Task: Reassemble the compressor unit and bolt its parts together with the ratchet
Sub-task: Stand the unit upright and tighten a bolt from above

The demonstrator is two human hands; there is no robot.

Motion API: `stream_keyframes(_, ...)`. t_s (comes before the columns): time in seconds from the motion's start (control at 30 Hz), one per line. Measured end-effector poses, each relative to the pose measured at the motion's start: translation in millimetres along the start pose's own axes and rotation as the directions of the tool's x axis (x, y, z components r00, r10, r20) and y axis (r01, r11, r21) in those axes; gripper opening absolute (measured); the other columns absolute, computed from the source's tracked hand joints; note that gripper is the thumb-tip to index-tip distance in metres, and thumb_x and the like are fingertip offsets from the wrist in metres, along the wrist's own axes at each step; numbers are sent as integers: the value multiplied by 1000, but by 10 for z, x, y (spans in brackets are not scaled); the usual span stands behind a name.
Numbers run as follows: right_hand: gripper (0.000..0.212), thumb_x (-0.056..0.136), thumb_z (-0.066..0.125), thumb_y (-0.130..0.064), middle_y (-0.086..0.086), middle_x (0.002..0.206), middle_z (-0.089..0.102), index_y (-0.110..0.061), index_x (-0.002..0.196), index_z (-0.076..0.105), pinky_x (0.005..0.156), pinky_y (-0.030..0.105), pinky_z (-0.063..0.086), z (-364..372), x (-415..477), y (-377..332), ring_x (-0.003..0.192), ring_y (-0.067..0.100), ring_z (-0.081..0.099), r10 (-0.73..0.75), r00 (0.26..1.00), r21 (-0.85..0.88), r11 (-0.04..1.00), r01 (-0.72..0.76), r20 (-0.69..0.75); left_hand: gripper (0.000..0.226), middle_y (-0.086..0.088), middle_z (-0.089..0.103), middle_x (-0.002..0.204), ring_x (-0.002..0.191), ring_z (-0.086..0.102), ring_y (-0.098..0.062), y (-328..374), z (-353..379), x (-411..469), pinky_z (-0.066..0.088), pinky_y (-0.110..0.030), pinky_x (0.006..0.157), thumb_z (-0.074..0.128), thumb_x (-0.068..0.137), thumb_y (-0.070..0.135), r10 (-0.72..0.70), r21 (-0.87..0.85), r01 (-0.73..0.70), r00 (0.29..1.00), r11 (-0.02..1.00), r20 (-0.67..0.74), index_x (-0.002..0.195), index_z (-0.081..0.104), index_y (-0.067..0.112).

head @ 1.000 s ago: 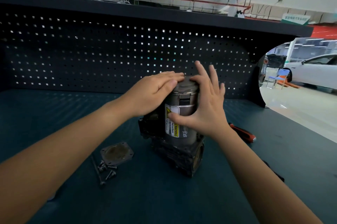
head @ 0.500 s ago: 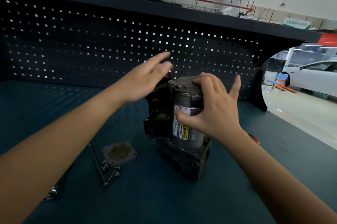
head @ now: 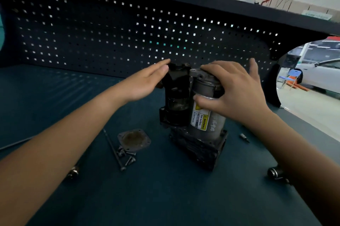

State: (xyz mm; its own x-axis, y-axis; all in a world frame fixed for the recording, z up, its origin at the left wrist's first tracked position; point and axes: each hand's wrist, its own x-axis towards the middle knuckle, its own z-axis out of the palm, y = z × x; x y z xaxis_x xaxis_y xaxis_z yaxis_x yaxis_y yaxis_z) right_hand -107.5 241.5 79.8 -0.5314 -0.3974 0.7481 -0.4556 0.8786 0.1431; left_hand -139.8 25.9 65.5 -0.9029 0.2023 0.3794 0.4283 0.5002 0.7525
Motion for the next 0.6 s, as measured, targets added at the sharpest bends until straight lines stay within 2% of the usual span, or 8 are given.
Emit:
stream_keyframes(0.13, 73, 67, 59, -64, 7, 121, 59, -16, 122, 59, 105, 66, 7, -25, 4, 21, 119, 31, 50, 8, 999, -44, 999, -6, 39, 46, 16, 48, 128, 100, 55, 7, -295, -305, -262, 37, -18, 82, 28, 96, 48, -98, 70, 99, 995, 993, -20, 142, 28, 39)
stream_keyframes(0.2, 71, 67, 61, -60, 9, 119, 60, -14, 122, 60, 105, 67, 9, -22, 0, 12, 118, 32, 50, 12, 1000, -29, 1000, -11, 28, 38, 12, 57, 121, 93, 61, 2, -555, -580, -434, 40, -25, 84, 33, 98, 40, -173, 122, 181, 982, 976, -75, 135, 40, 34)
stream_keyframes(0.27, 68, 69, 63, -56, 9, 120, 60, -14, 122, 60, 106, 66, 9, -22, -4, 9, 118, 33, 50, 11, 1000, -20, 1000, -11, 22, 26, 2, 62, 117, 88, 64, -8, -811, -886, -636, 39, -30, 87, 38, 99, 28, -270, 158, 291, 952, 944, -143, 121, 52, 26)
stream_keyframes(0.33, 66, 70, 66, -55, 10, 120, 59, -14, 122, 59, 106, 66, 9, -19, -9, 15, 118, 33, 49, 10, 1000, -26, 1000, -10, 20, 22, -8, 63, 115, 82, 63, -18, -1022, -1194, -866, 43, -28, 86, 44, 97, 17, -348, 212, 394, 910, 894, -223, 113, 59, 15)
stream_keyframes(0.4, 68, 70, 64, -59, 12, 120, 60, -14, 121, 60, 105, 66, 9, -20, -7, 16, 118, 34, 49, 12, 1000, -46, 999, -11, 19, 22, -6, 65, 109, 75, 61, -16, -1169, -1475, -1120, 46, -20, 77, 53, 93, 10, -413, 327, 492, 866, 807, -282, 111, 65, 6)
stream_keyframes(0.43, 71, 69, 63, -64, 12, 119, 60, -14, 121, 60, 105, 67, 10, -20, -2, 11, 117, 34, 49, 16, 1000, -55, 998, -15, 26, 21, -5, 67, 102, 74, 61, -16, -1221, -1594, -1253, 46, -22, 76, 57, 90, 8, -454, 396, 532, 846, 748, -279, 109, 67, 5)
stream_keyframes(0.53, 79, 66, 53, -73, 14, 115, 62, -13, 117, 61, 103, 68, 12, -1, 11, 18, 115, 35, 51, 6, 999, -93, 996, -3, 34, 21, -2, 69, 90, 81, 62, -17, -1271, -1768, -1580, 43, -26, 85, 66, 84, 7, -540, 555, 556, 814, 619, -213, 104, 71, 7)
stream_keyframes(0.6, 81, 67, 41, -73, 15, 113, 63, -13, 116, 61, 103, 67, 16, 24, 17, 34, 113, 35, 53, -10, 1000, -109, 994, 13, 26, 22, 0, 69, 98, 83, 61, -11, -1254, -1726, -1678, 40, -20, 84, 68, 82, 6, -504, 556, 521, 840, 647, -200, 103, 71, 8)
